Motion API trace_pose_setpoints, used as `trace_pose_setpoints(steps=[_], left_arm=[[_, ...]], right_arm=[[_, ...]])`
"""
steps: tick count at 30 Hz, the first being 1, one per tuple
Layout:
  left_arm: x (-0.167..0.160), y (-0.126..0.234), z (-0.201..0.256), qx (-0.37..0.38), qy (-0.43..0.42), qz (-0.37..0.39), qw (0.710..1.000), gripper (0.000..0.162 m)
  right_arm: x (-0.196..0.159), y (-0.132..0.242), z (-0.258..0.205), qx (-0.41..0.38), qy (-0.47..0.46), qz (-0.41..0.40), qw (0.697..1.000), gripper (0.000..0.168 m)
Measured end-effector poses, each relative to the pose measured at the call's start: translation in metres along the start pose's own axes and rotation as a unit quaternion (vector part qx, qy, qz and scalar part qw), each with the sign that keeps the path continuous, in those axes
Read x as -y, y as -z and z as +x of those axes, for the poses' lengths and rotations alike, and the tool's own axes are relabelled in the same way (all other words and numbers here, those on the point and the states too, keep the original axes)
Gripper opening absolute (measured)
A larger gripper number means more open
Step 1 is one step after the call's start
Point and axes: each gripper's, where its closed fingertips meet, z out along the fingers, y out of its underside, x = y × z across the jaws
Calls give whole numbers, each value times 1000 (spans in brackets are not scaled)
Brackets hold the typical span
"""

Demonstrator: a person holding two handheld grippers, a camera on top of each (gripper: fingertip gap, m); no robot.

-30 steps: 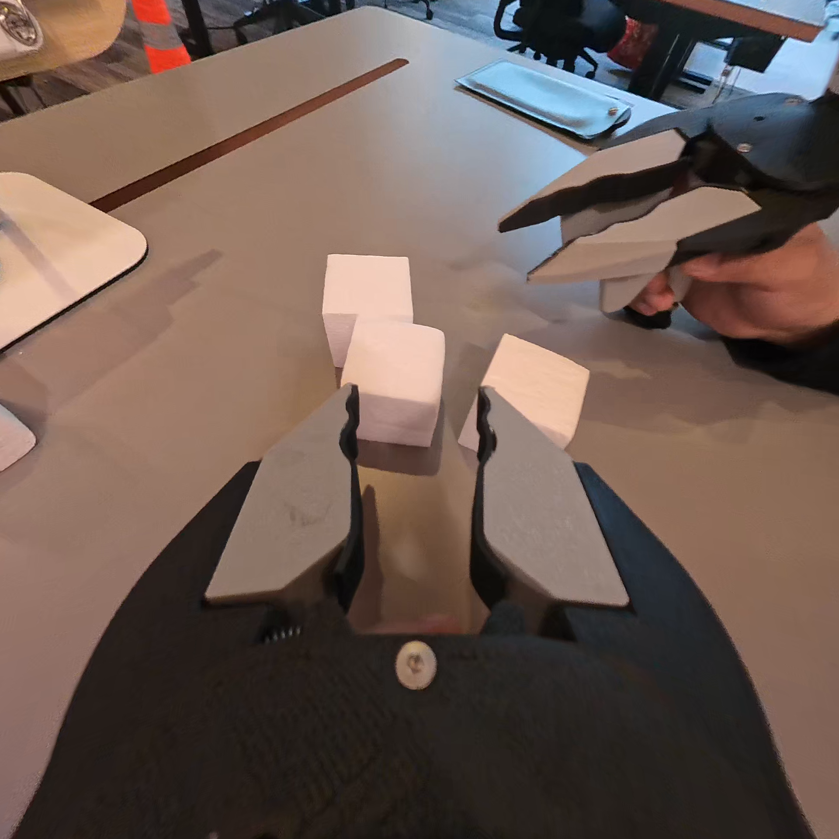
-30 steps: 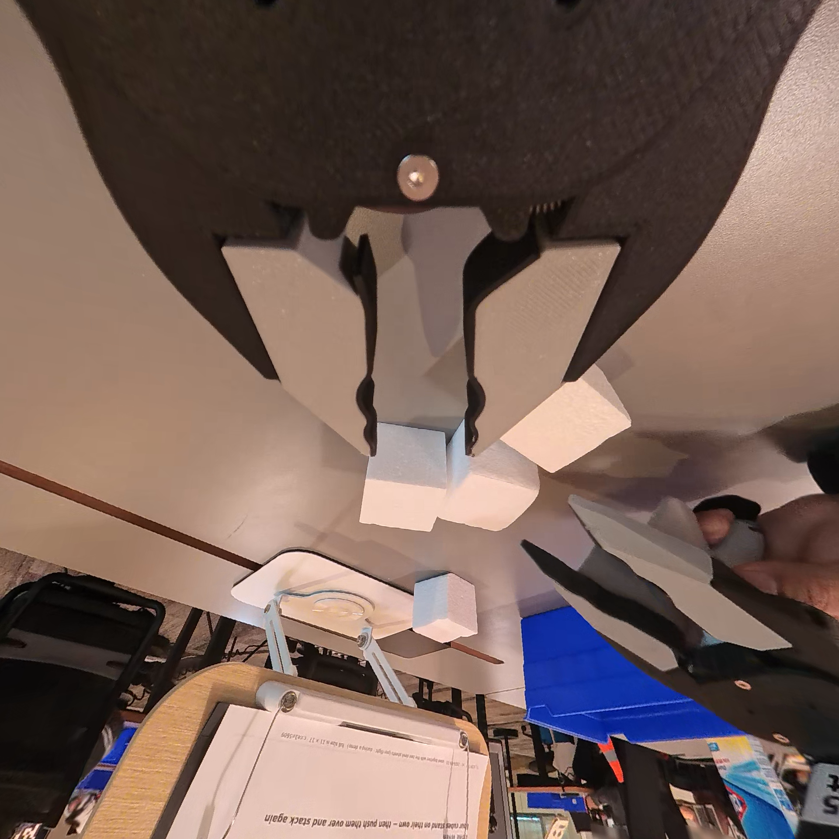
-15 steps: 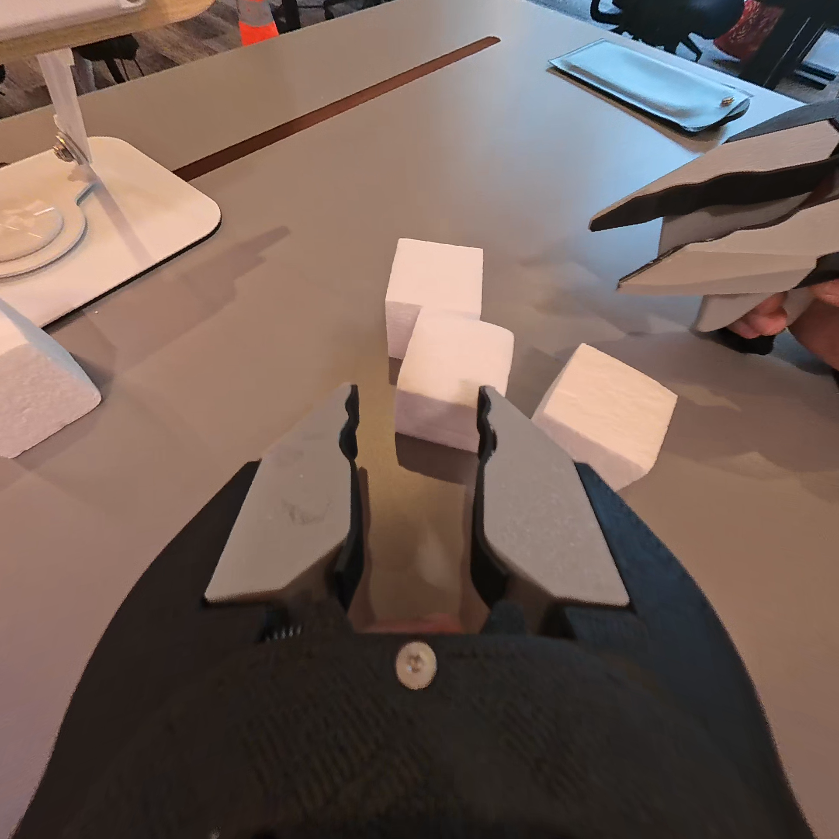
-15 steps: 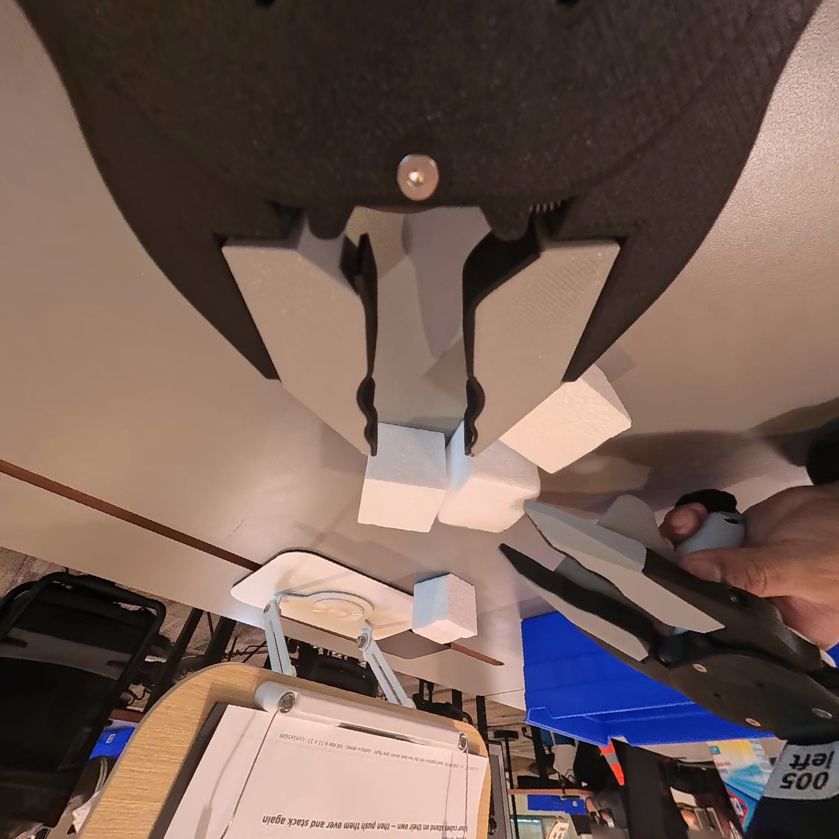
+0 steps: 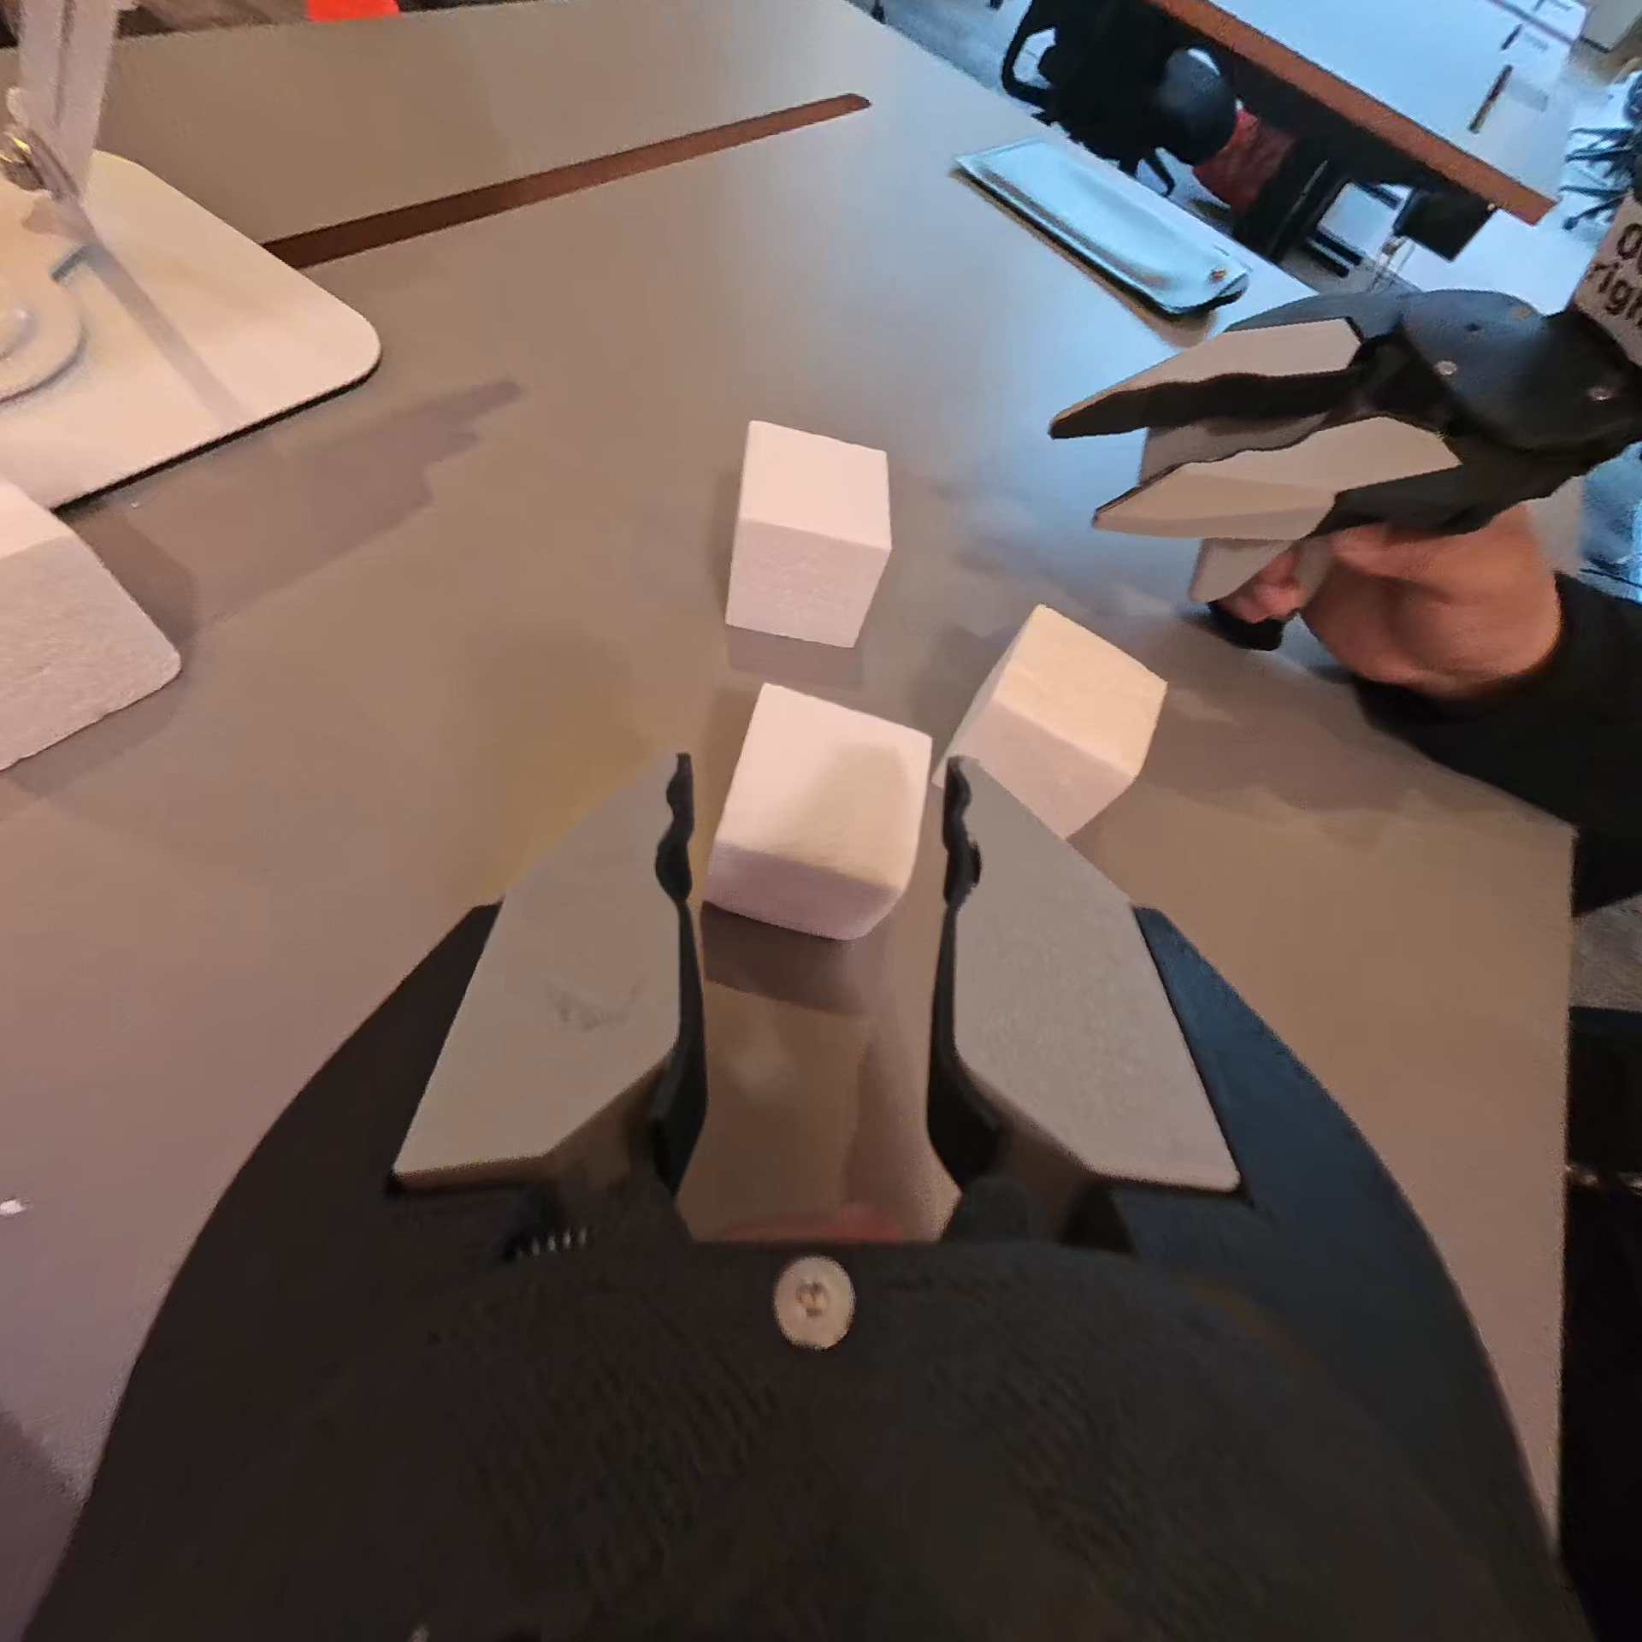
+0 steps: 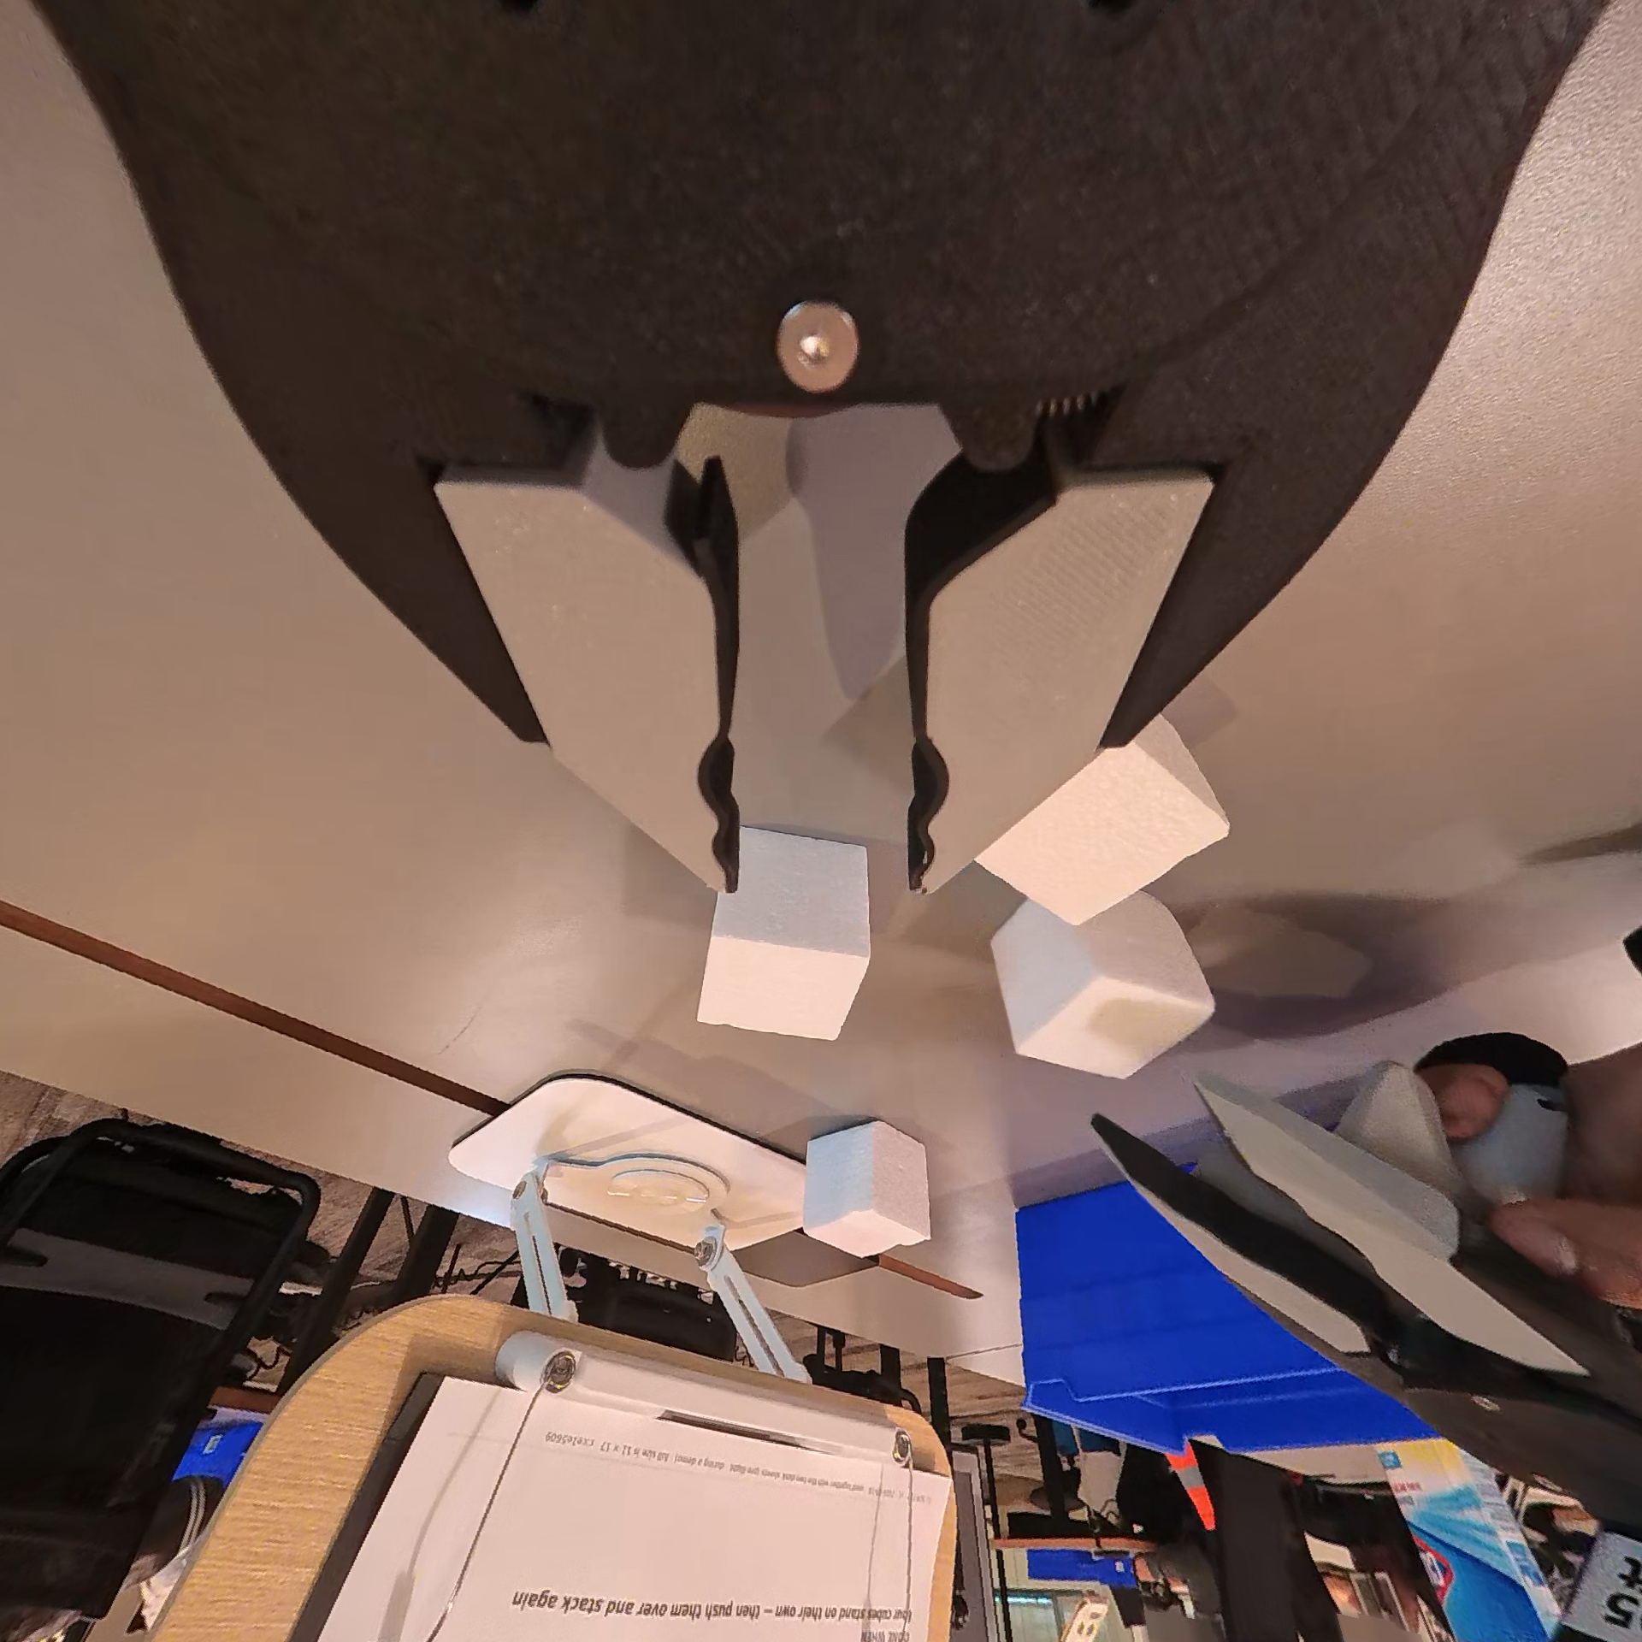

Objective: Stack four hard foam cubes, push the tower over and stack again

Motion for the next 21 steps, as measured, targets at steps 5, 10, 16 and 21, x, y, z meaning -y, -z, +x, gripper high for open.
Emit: trace_pose_setpoints(steps=[5, 10, 16, 21], left_arm=[[-9, -9, 5, 3, -27, -32, 999, 60], [-18, -18, 13, 19, -99, -64, 993, 62], [-19, -17, 1, 74, -143, -78, 984, 59], [-14, -14, 2, 69, -139, -61, 986, 59]], right_arm=[[0, 0, 0, 0, -1, 0, 1000, 35], [0, 0, 0, 1, -1, 1, 1000, 35], [1, 0, -1, 2, 0, 1, 1000, 35], [1, 1, -1, 2, -1, 2, 1000, 35]])
